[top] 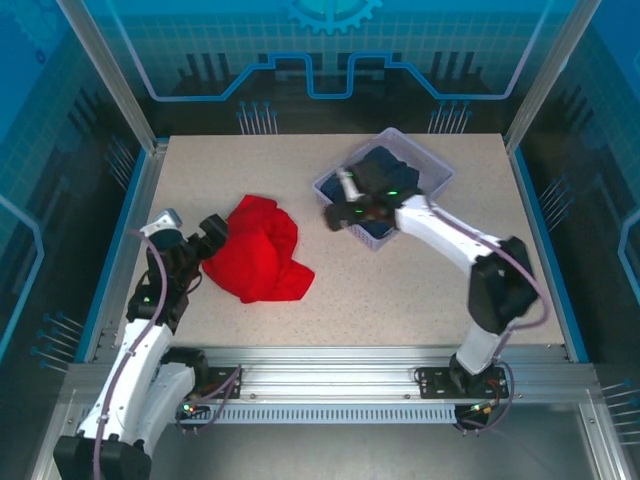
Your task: Fold the inside-out t-shirt
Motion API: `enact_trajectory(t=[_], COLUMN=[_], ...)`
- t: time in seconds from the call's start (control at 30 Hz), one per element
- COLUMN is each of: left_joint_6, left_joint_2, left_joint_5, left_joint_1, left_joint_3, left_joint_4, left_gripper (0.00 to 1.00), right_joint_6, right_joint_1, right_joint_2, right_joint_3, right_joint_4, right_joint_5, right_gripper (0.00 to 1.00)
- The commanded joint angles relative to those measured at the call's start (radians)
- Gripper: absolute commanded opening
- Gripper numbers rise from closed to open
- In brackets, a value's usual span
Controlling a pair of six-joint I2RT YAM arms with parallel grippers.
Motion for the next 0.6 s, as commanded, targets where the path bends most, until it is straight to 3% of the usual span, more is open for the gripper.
enact_trajectory(t=[0.0, 0.13, 0.37, 0.57], left_joint_6=[-0.002, 0.012, 0.021, 0.036], left_joint_2=[0.039, 0.11, 0.127, 0.109], left_joint_5=[0.038, 0.049, 0.057, 0.048], left_joint_1=[-0.046, -0.066, -0.082, -0.082], left_joint_3=[-0.032, -0.01, -0.003, -0.014], left_joint_4=[0.063, 0.092, 0.1, 0.097], left_gripper=[0.99, 0.99, 0.99, 0.99], right_joint_6=[0.079, 0.123, 0.157, 0.056], right_joint_1=[-0.1, -0.165, -0.261, -0.41], right_joint_2=[-0.083, -0.023, 0.118, 0.202], right_joint_3=[-0.084, -0.081, -0.036, 0.045], right_joint_4=[-0.023, -0.017, -0.021, -0.108], right_joint_5=[0.134, 0.237, 0.197, 0.196], right_gripper=[0.96, 0.97, 0.91, 0.64])
